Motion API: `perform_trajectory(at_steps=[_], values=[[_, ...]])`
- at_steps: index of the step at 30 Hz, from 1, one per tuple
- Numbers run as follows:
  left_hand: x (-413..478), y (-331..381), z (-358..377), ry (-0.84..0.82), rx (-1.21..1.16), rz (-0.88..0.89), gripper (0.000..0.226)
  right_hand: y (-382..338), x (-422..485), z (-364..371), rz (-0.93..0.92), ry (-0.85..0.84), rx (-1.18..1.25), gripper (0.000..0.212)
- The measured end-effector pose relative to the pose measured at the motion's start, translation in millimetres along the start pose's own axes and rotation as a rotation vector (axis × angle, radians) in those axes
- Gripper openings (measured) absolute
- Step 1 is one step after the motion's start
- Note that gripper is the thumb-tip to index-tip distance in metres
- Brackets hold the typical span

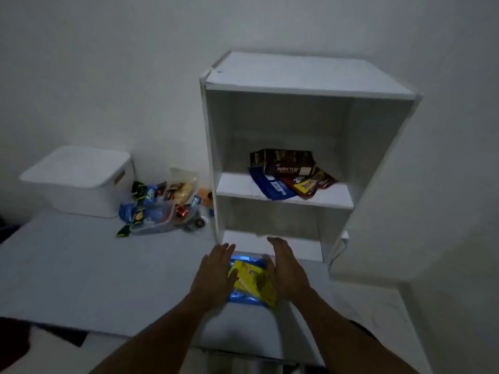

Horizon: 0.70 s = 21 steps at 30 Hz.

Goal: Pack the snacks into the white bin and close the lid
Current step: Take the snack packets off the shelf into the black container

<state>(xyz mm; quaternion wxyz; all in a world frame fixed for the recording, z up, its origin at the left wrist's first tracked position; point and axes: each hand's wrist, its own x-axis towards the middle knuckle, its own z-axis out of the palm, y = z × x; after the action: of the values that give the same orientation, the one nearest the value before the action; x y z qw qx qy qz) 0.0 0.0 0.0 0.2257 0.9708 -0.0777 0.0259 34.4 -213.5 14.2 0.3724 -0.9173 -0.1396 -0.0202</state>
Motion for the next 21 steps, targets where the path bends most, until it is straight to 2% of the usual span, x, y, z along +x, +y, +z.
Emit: perform_trajectory(at_steps=[1,2,4,6,11,14,18,21], values=[[0,-6,9,-0.084,-0.018,-0.056,0.07,9,-1,10,0.037,-0.057,-0.01,0.049],[2,-13,17,-0.078,-0.024,-0.063,0.075,18,0,21,0.059,-0.12,-0.042,0.054],[2,-34,42,-0.227,-0.041,-0.099,0.085,34,-7,41,0.126,-0.267,-0.101,0.065],[7,-57,67,-0.323,-0.068,-0.123,0.093,49,-6,58,0.172,-0.318,-0.13,0.079],[38,-77,88,-0.39,-0.053,-0.037,0.109,81,11,85,0.142,-0.353,-0.203,0.1],[55,-77,95,-0.4,-0.027,-0.038,0.121,85,20,87,0.191,-0.425,-0.189,0.099],[65,-72,111,-0.333,0.006,-0.073,0.125,94,17,68,0.327,-0.259,-0.098,0.092],[68,-61,123,-0.378,0.011,-0.112,0.13,98,8,48,0.376,-0.153,-0.086,0.088]])
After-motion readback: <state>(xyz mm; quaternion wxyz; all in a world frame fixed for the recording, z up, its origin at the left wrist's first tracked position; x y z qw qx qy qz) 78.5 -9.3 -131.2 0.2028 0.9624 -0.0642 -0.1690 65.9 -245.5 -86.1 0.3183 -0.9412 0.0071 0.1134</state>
